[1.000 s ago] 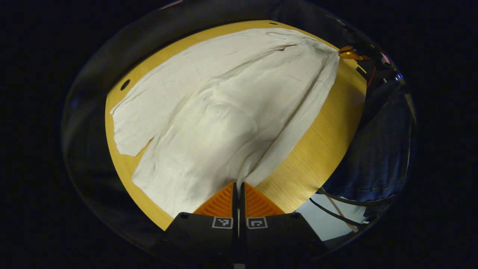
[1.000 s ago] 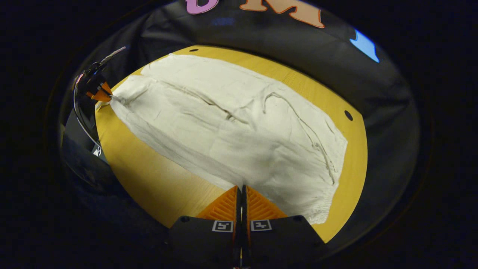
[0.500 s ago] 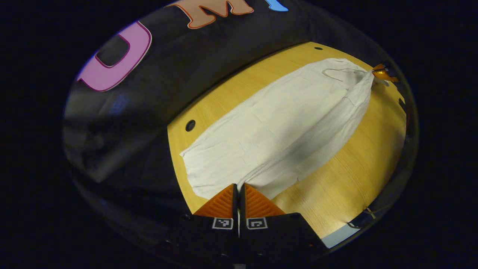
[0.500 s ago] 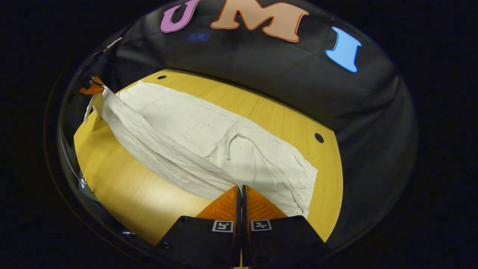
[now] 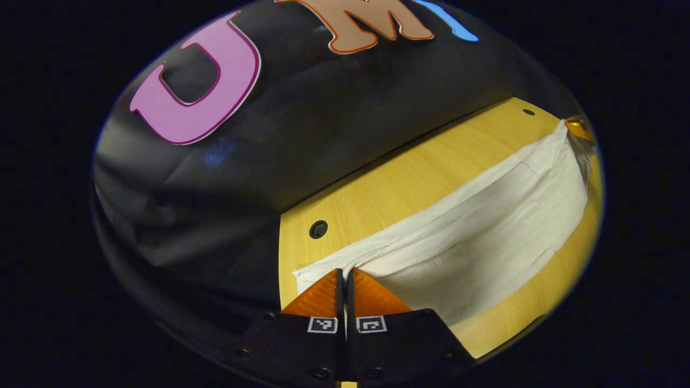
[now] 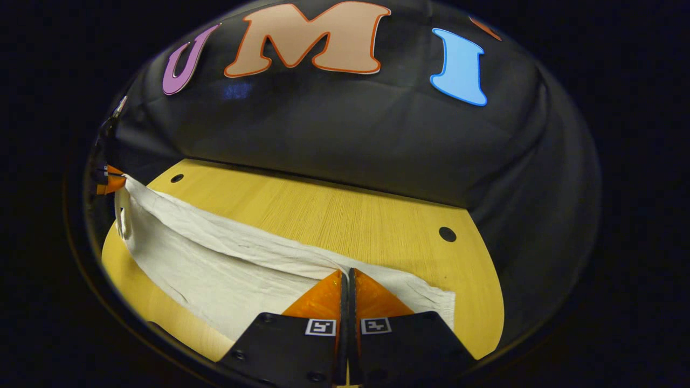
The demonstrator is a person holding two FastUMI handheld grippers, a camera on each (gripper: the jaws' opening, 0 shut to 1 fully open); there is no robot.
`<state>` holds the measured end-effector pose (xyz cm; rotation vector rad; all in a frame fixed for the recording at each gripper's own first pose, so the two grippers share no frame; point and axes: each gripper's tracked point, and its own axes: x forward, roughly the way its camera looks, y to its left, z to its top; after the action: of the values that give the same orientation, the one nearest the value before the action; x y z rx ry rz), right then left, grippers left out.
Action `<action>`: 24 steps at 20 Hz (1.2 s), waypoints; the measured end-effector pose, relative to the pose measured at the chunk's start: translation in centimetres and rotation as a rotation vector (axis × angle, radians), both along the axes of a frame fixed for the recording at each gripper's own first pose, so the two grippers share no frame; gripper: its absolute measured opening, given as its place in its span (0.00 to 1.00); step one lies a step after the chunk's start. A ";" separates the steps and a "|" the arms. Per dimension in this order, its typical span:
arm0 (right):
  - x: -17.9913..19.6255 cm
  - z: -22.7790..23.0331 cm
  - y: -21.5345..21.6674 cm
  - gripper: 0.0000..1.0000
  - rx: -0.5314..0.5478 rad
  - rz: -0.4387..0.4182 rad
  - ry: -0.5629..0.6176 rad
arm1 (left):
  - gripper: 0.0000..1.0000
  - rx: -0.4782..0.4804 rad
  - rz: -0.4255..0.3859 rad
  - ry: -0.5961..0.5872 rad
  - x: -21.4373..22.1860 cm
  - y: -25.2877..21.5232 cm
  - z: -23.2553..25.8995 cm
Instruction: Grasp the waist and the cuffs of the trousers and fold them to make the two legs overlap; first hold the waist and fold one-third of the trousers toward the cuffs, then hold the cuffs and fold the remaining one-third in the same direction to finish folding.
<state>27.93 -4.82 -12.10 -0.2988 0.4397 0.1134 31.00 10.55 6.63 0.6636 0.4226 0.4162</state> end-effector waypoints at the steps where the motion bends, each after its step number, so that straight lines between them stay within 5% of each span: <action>1: 0.9 -1.4 0.2 0.02 0.011 0.001 0.021 | 0.00 -0.011 0.008 -0.004 1.4 0.6 -0.7; 6: 3.7 -5.7 0.1 0.00 0.040 0.018 0.106 | 0.00 -0.080 0.025 -0.020 5.3 2.4 -4.3; 12: 4.9 -7.2 -0.1 0.14 0.105 0.011 0.132 | 0.02 -0.133 0.020 -0.067 7.8 2.5 -6.0; 13: 5.0 -7.0 0.2 0.19 0.118 0.016 0.127 | 0.16 -0.159 0.014 -0.069 7.8 1.9 -6.5; 14: 5.1 -6.5 0.5 0.46 0.133 0.026 0.116 | 0.22 -0.196 0.000 -0.076 7.8 1.2 -7.0; 15: 4.7 -5.6 0.5 0.72 0.141 0.023 0.096 | 0.54 -0.238 -0.017 -0.082 8.1 0.3 -7.5; 16: 4.5 -4.4 0.6 0.99 0.159 0.024 0.068 | 0.64 -0.267 -0.027 -0.104 8.0 -0.1 -7.5; 18: 4.1 -1.9 0.8 0.96 0.190 0.033 -0.002 | 0.77 -0.292 -0.046 -0.189 8.2 -1.2 -5.7; 19: 3.6 -0.3 0.0 0.96 0.191 0.028 -0.037 | 0.95 -0.297 -0.062 -0.245 8.1 -1.9 -4.4; 24: -1.5 5.8 -8.6 0.98 0.183 -0.084 -0.160 | 0.97 -0.321 -0.173 -0.424 8.1 -4.2 -0.8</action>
<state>26.43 -13.42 -6.34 -0.1077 0.2800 0.0470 39.14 6.38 5.85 0.2842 0.0237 0.3044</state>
